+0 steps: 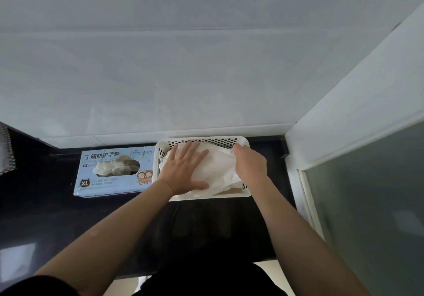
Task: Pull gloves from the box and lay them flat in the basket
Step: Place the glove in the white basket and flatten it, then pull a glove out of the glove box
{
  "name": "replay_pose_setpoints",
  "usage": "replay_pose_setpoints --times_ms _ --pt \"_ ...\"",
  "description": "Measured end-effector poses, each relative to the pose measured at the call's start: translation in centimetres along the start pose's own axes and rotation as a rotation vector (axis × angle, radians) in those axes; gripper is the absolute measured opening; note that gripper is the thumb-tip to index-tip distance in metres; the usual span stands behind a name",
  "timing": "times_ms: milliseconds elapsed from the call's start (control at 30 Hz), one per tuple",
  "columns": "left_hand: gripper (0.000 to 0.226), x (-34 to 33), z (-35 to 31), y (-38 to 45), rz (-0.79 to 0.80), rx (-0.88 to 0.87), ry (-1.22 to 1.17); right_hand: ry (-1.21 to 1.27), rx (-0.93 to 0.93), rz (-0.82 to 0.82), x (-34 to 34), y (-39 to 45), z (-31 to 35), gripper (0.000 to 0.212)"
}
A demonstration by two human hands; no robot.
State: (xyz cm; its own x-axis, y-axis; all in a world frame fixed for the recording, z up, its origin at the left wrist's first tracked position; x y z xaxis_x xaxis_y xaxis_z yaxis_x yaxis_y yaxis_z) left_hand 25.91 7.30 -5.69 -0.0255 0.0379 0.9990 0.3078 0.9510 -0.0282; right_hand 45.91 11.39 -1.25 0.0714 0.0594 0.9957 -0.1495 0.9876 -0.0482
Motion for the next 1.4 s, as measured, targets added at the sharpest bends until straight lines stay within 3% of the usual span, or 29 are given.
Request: replay_pose_setpoints --times_ms 233,400,567,633,767,900,1133,1233,1333,1400 --pt "0.108 0.1 0.1 0.1 0.029 -0.013 -0.041 -0.060 -0.054 -0.003 -0.1 -0.1 0.6 0.033" --pt "0.071 2.5 1.5 -1.5 -0.245 0.087 -0.233 0.100 -0.164 -0.064 1.1 0.1 3.5 0.031" --pt "0.031 4.3 7.6 -5.0 -0.509 0.325 -0.268 0.309 -0.043 -0.104 1.8 -0.2 10.4 0.021" --pt "0.025 4.5 10.8 -6.8 -0.416 0.500 -0.230 0.357 -0.002 -0.096 1.9 -0.6 13.2 0.019" --pt "0.041 3.8 16.5 -10.2 -0.090 0.717 -0.075 0.368 0.036 -0.049 1.2 -1.3 18.3 0.012" --pt "0.015 3.4 19.9 -11.7 -0.003 0.805 -0.220 0.376 0.030 -0.001 0.5 -1.9 21.9 0.008" --pt "0.019 6.2 20.2 -10.9 -0.224 0.637 -0.454 0.473 -0.007 0.084 0.0 -1.7 26.0 0.012" --pt "0.017 7.4 21.0 -10.7 -0.339 0.572 -0.524 0.594 0.003 0.069 0.4 -1.4 27.7 0.025" --pt "0.013 7.9 21.3 -10.4 -0.345 0.478 -0.657 0.696 0.064 0.109 0.8 -1.0 29.6 0.043" --pt "0.008 7.6 21.5 -10.5 -0.312 0.450 -0.730 0.637 0.102 0.132 0.5 -0.8 30.8 0.031"
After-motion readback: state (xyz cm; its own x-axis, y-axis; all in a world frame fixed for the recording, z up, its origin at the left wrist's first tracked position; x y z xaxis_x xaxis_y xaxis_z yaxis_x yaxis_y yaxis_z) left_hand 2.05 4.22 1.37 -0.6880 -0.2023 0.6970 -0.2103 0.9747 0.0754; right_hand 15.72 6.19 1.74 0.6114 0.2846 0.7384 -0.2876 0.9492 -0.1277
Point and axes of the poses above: each hand's wrist, its own y-axis towards the middle knuckle, its own x-axis out of the back of the hand, z = x × y, the point moved 3 cm from there along y, towards the middle knuckle, and after that the axes turned 14 degrees about -z, right-handed, at the moved point
